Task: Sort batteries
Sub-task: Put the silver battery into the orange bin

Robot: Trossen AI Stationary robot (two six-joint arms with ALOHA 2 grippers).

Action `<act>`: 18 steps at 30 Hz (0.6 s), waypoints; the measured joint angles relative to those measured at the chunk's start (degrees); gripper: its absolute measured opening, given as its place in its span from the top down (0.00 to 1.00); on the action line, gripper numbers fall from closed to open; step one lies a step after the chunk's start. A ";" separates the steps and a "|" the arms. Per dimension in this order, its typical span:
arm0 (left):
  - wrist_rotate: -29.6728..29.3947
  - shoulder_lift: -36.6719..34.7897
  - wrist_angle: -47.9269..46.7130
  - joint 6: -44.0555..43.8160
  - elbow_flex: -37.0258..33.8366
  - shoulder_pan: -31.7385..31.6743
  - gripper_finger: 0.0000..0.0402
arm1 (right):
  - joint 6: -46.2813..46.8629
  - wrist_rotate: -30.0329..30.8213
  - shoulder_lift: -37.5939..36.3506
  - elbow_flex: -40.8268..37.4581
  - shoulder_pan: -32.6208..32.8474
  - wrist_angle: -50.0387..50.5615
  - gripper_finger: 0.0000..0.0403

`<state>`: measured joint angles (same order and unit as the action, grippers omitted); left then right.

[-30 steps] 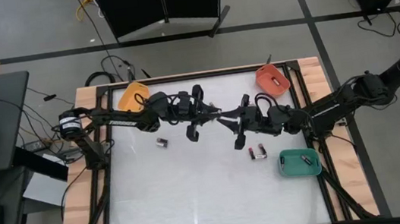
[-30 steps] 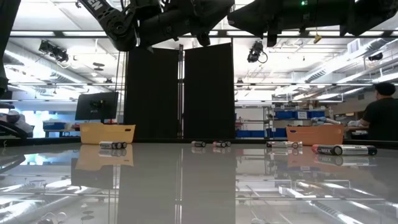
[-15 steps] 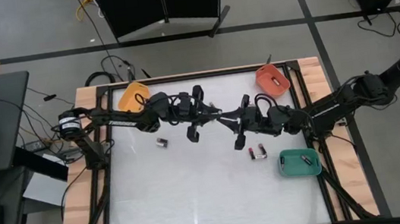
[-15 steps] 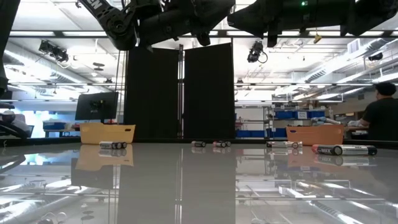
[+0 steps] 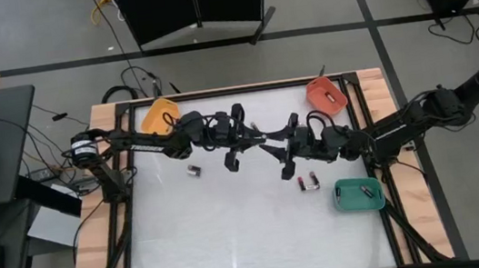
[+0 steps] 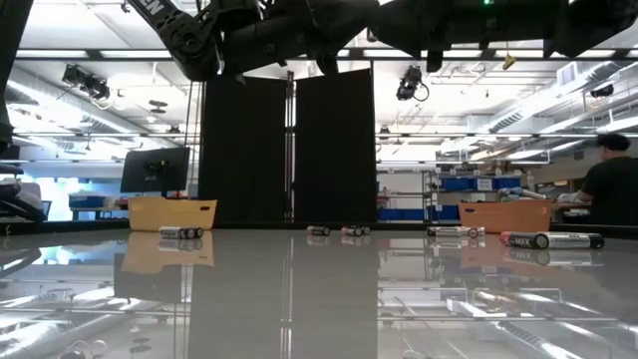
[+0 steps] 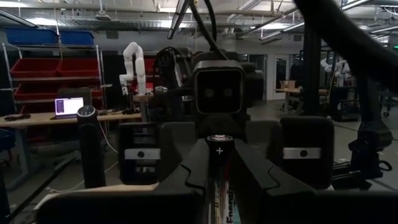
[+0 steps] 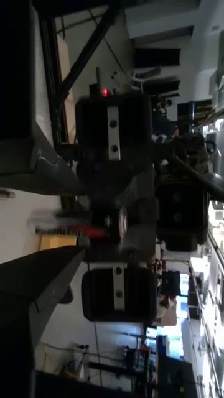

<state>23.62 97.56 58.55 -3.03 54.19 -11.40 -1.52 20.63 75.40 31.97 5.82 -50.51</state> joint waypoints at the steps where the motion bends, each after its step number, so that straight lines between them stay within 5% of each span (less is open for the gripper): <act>1: -0.03 0.00 -0.01 -0.01 -0.01 0.08 0.89 | 0.00 0.00 0.00 0.00 0.00 0.08 0.64; 12: -0.42 0.00 0.90 0.00 -0.07 0.28 0.89 | 0.01 0.06 -0.04 0.02 0.00 1.29 0.83; 18: -0.42 0.00 -0.02 0.04 -0.09 0.28 0.89 | 0.00 0.29 -0.04 0.02 0.00 1.86 0.84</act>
<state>23.20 97.56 58.54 -2.98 54.11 -11.11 -1.52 20.92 75.35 31.99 5.82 -48.65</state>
